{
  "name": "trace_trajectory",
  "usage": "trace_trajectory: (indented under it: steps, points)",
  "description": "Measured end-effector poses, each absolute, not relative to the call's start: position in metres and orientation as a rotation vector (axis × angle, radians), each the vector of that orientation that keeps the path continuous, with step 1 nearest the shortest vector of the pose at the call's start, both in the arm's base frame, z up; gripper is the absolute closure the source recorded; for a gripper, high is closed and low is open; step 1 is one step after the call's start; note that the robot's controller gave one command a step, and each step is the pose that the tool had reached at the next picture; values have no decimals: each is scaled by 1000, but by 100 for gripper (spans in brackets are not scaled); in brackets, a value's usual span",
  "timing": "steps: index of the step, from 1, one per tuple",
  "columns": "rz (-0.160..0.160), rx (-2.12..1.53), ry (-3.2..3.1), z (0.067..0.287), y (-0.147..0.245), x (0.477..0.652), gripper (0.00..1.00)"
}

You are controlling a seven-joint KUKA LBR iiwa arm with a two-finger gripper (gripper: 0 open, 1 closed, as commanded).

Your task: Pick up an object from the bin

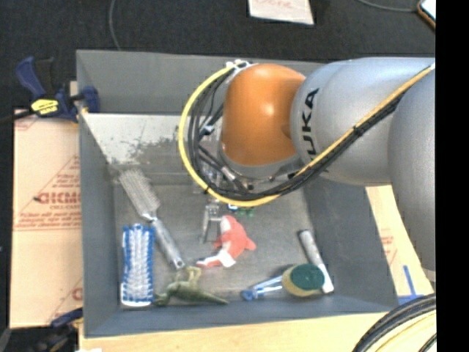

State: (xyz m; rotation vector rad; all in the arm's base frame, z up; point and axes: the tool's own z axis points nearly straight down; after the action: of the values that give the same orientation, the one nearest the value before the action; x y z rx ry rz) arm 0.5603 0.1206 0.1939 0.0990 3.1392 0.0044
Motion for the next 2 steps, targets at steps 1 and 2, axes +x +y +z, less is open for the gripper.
trace_trajectory:
  steps: [1, 2]
  points:
    - [-1, 37, 3128, 200, 89, 541, 0]
    - [2, -194, 3128, 160, 57, 541, 0]
